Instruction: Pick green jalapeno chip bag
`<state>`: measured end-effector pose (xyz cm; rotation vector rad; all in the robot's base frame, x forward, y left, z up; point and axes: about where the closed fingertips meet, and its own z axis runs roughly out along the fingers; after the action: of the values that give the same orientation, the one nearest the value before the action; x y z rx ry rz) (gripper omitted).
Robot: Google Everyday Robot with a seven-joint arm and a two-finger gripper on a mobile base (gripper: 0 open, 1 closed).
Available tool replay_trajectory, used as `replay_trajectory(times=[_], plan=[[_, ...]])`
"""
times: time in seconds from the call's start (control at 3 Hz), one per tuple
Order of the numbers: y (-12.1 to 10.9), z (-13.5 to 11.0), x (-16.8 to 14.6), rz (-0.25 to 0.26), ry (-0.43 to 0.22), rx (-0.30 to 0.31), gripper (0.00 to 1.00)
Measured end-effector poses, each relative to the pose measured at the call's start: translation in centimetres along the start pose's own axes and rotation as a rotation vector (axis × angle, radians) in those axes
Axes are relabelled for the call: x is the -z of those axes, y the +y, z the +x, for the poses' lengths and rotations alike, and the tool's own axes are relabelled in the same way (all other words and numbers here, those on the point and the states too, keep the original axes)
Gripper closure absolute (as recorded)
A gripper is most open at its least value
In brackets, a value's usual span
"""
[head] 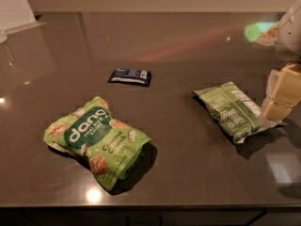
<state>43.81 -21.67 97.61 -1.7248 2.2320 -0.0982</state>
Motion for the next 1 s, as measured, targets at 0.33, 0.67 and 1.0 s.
replay_trajectory(times=[0.33, 0.67, 1.0], plan=[[0.0, 0.0, -0.1, -0.002, 0.001, -0.003, 0.0], [-0.1, -0.3, -1.0, -0.026, 0.018, -0.038, 0.0], [0.0, -0.2, -3.2, -0.026, 0.03, -0.12, 0.0]])
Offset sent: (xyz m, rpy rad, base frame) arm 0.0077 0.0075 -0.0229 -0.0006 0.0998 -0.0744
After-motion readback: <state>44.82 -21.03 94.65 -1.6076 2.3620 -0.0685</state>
